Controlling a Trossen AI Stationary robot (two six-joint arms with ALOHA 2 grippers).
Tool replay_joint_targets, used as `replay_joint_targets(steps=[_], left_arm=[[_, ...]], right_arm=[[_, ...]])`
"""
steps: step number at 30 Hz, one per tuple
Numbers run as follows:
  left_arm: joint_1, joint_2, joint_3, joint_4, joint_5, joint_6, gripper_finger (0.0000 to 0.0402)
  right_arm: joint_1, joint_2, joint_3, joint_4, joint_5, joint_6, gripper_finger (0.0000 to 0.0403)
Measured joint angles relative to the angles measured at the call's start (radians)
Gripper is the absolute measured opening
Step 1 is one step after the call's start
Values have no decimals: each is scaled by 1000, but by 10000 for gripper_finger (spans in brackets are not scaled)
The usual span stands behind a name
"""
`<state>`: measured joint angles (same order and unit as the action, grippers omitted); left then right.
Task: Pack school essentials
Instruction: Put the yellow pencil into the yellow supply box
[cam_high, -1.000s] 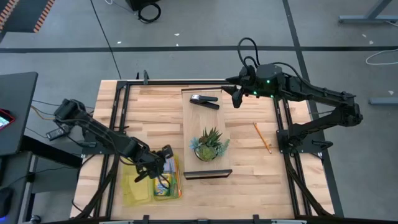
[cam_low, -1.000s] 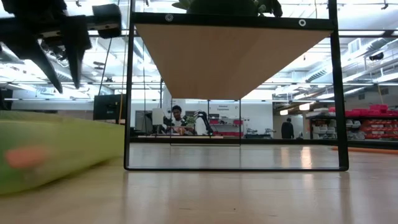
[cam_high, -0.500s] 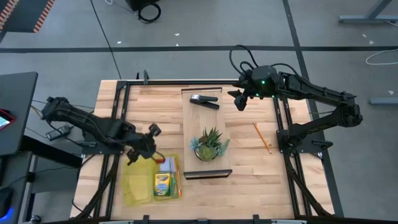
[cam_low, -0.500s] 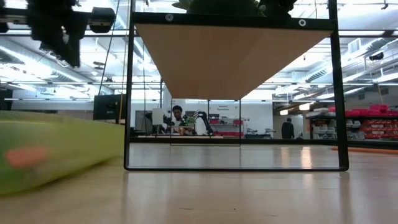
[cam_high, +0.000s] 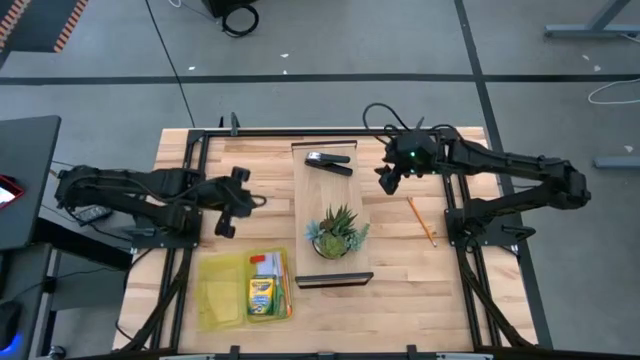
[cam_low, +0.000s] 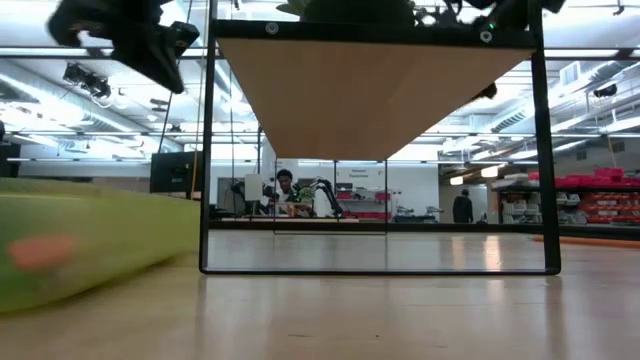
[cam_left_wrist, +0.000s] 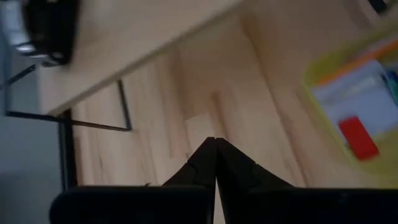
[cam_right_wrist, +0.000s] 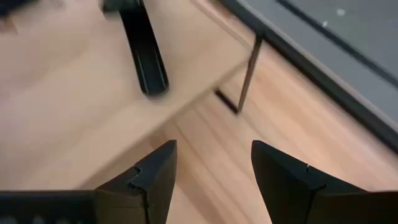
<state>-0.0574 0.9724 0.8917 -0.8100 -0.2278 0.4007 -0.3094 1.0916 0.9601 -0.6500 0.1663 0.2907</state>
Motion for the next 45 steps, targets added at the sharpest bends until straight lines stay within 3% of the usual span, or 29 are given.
replay_joint_targets(steps=[12, 19, 26, 33, 45], left_arm=[[93, -6, 0, 132, 0, -183, 7], [100, -6, 0, 220, 0, -210, 17], [100, -6, 0, 283, -13, -206, 5], [100, -6, 0, 275, -39, -206, 24], [100, -6, 0, 258, -41, -205, 9]], right_arm=[[-65, -26, -216, -83, -53, 133, 213], [-129, 3, -315, -150, -64, 233, 213], [-161, 107, -328, -150, -67, 240, 213], [-175, 243, -328, -152, -87, 200, 213], [-205, 285, -328, -129, -145, 177, 171]])
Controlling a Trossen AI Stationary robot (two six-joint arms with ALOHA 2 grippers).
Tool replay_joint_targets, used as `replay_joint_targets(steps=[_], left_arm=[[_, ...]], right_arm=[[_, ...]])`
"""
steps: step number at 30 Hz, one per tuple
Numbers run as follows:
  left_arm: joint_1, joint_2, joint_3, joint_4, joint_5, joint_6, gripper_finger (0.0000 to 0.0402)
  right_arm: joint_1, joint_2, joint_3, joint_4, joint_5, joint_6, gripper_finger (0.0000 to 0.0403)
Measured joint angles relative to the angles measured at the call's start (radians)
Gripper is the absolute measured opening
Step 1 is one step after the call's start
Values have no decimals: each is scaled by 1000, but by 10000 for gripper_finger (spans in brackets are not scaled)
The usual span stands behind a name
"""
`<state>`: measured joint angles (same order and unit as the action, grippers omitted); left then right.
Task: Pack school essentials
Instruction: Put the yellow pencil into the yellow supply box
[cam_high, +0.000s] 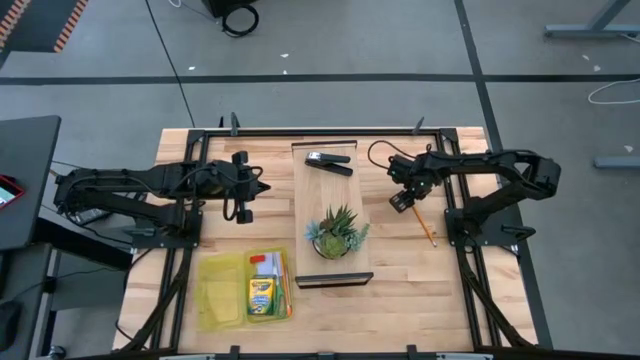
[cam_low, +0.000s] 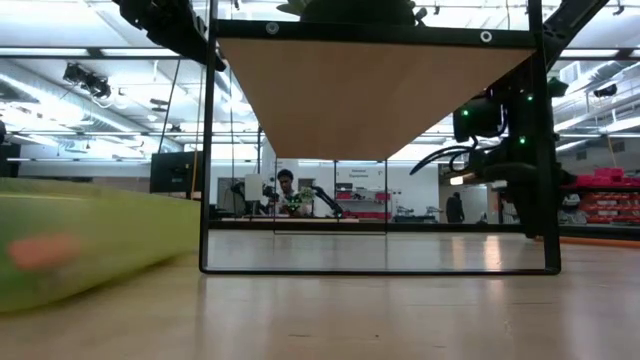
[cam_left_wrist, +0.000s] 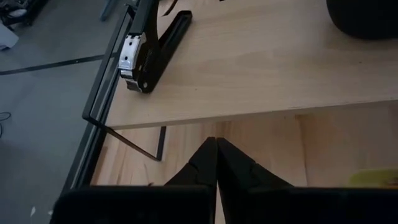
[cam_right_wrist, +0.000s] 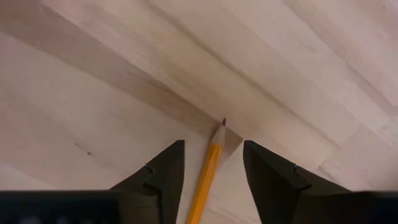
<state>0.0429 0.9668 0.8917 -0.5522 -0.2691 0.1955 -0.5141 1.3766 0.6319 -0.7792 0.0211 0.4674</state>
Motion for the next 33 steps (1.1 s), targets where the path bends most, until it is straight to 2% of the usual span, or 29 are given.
replay_joint_targets(steps=[9, 14, 19, 24, 33], left_arm=[[0, -7, 0, -31, 0, 0, 21], [0, -41, 2, -25, -3, -1, 11], [0, -84, 2, -30, -49, 19, 5], [0, -120, 2, -29, -100, 33, 19], [0, -146, 2, 0, -102, 34, 19]], right_arm=[[-21, 1, -38, 83, -35, -2, 94], [-7, -10, -76, 110, -29, 36, 61], [-1, -23, -77, 109, -11, 30, 48], [3, -24, -77, 109, -6, 30, 38], [7, -78, -83, 91, -2, 71, 30]])
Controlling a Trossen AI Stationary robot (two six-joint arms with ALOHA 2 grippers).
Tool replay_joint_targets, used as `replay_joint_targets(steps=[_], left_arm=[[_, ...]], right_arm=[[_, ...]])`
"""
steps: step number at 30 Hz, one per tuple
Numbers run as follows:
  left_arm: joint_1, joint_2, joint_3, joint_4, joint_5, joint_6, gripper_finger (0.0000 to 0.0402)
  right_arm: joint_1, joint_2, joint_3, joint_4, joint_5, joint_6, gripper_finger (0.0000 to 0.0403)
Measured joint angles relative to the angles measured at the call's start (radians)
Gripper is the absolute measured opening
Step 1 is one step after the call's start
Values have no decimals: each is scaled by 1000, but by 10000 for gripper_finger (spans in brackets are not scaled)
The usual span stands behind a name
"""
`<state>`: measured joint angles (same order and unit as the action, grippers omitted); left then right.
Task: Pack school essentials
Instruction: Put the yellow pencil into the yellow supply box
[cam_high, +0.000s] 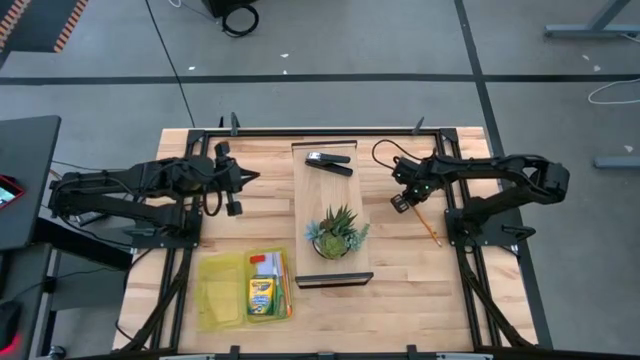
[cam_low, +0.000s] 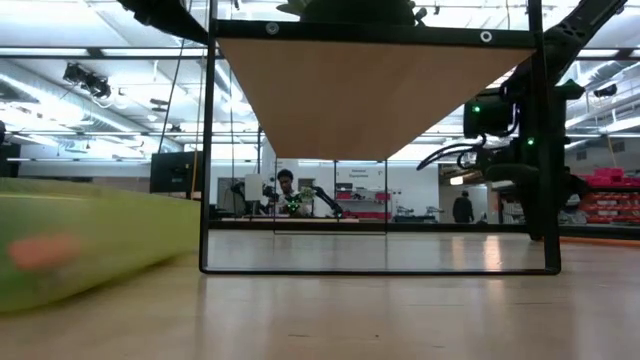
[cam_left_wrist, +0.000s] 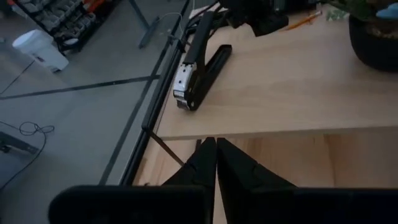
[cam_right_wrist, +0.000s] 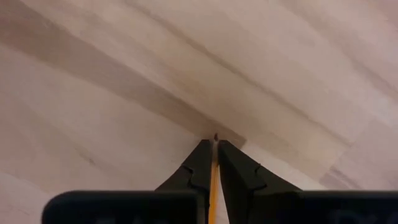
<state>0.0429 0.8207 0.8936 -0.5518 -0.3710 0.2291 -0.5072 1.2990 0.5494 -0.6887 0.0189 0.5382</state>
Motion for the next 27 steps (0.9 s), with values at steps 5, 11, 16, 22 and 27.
replay_joint_targets(steps=[5, 11, 16, 22, 27], left_arm=[[0, 0, 0, 22, 0, 3, 34], [0, 0, 0, 23, -1, 2, 50], [0, 0, 0, 26, 0, -1, 57], [0, 2, -1, 60, 0, 0, 65], [0, 2, -1, 94, 0, -1, 71]], right_arm=[[0, -30, 0, -6, 5, 1, 30], [0, -66, 0, -5, -6, 30, 30], [0, -138, 2, -7, -12, 71, 29], [0, -216, 14, -18, -12, 109, 29], [0, -234, 103, -44, 51, 75, 29]])
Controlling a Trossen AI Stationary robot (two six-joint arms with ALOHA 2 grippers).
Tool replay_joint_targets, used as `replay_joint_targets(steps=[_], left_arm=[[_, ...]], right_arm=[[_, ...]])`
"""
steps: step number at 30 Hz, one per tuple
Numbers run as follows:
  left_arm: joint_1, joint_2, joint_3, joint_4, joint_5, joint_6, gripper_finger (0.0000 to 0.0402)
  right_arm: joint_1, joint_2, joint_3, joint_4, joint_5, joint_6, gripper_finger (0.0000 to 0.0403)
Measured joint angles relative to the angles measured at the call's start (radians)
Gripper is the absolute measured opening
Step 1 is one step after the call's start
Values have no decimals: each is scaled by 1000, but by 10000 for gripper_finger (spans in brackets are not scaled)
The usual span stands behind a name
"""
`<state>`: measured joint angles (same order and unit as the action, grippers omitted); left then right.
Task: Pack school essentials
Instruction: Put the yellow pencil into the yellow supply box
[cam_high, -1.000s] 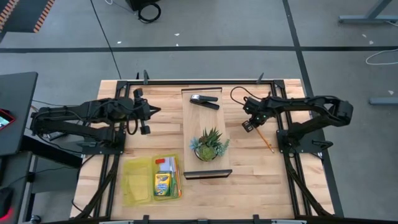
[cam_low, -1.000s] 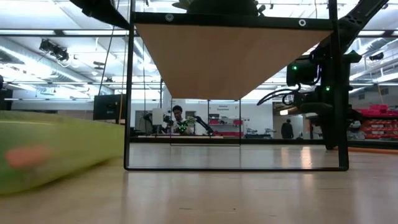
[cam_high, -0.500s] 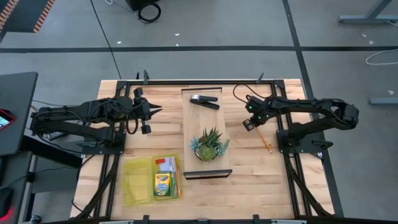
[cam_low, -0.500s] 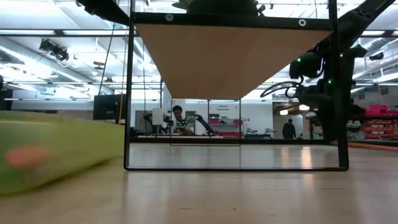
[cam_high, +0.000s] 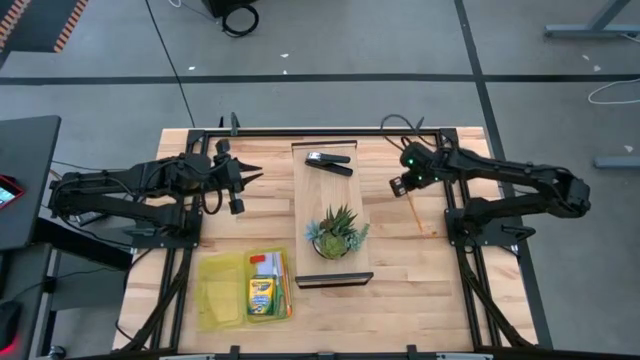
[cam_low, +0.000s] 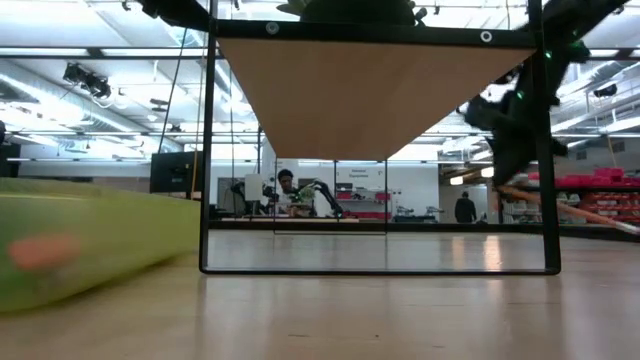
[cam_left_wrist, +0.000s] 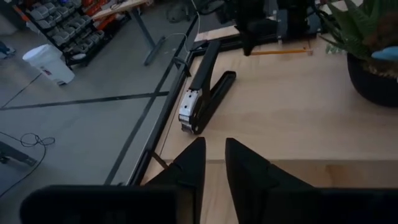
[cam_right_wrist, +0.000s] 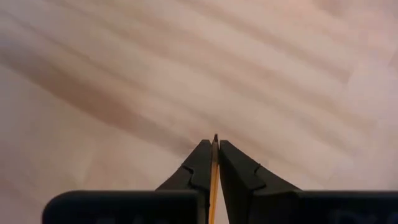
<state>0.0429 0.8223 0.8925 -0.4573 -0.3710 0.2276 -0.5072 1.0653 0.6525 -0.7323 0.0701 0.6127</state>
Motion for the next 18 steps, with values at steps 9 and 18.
replay_joint_targets(steps=[9, 18], left_arm=[[0, 0, 0, 25, 1, -84, 74], [0, 0, 0, 69, 1, -87, 78]], right_arm=[[-1, 2, 210, -48, 78, -97, 29], [-1, 2, 421, -87, 129, -154, 29]])
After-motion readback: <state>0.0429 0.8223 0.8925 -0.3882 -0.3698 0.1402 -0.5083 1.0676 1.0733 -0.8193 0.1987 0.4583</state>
